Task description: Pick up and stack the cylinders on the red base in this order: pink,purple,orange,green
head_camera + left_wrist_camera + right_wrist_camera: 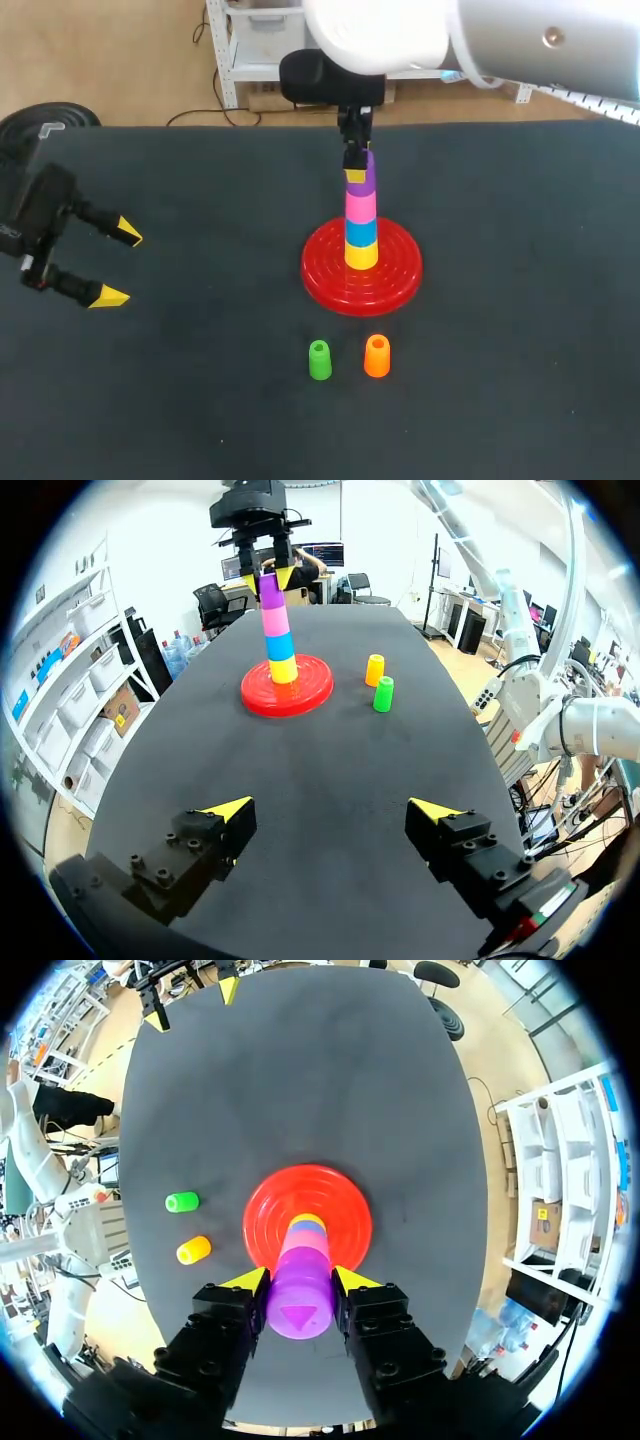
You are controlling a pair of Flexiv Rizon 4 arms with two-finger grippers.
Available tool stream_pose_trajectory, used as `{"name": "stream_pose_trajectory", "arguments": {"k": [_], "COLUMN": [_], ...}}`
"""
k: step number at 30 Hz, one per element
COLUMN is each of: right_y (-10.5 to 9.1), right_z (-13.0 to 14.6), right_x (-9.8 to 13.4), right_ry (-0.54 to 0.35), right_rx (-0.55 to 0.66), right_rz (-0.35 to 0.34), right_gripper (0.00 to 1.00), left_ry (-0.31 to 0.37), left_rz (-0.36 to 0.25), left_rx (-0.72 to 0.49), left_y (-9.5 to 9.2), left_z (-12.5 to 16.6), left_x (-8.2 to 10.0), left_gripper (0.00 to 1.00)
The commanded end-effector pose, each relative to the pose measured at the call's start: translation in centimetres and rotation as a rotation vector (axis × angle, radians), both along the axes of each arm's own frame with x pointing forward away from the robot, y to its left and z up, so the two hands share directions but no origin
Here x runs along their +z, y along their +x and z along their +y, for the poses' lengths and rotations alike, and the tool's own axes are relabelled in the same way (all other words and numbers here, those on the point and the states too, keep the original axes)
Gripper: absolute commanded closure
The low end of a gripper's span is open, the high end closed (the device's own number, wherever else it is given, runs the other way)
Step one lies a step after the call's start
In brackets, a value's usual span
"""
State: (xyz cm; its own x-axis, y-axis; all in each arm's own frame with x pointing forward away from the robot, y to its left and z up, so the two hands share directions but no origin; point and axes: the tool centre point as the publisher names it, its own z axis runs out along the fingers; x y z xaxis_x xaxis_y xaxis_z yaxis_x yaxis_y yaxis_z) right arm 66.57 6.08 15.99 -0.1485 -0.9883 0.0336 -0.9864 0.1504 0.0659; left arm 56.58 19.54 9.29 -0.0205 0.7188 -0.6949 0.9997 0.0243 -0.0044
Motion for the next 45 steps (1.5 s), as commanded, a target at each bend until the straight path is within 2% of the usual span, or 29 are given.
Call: {"name": "stream_pose_trajectory", "arguments": {"k": [1,7,8,9,20,27,38,45], "right_y": [-0.1,-0.3,-0.3,-0.3,-0.7,-1.1,-4.3,-7.3], "right_z": [0.0,0.0,0.0,0.0,0.1,0.2,0.3,0.2], "right_x": [-1.3,-1.5,-1.5,-1.5,-0.8,0.8,5.1,5.6], "right_ry": [0.001,0.009,0.01,0.013,0.025,0.029,0.061,0.065], "right_rx": [-0.002,-0.004,-0.006,-0.006,-0.01,-0.003,0.007,0.012], "right_rz": [0.003,0.002,-0.003,-0.009,-0.055,-0.106,-0.217,-0.236], "right_gripper": [1.0,1.0,0.58,0.0,0.0,0.0,0.0,0.0], "left_ry": [-0.002,-0.002,-0.002,-0.002,-0.002,-0.002,-0.002,-0.002], "left_rz": [-0.002,-0.002,-0.002,-0.002,-0.002,-0.002,-0.002,-0.002], "left_rx": [-0.001,-0.001,-0.001,-0.001,-0.001,-0.001,-0.001,-0.001], "left_y": [0.0,0.0,0.0,0.0,0.0,0.0,0.0,0.0], "left_z": [0.1,0.1,0.1,0.1,0.1,0.1,0.1,0.1], "left_x": [-0.1,-0.1,-0.1,-0.1,-0.1,-0.1,-0.1,-0.1], "left_gripper": [0.0,0.0,0.0,0.0,0.0,0.0,0.0,0.0]}}
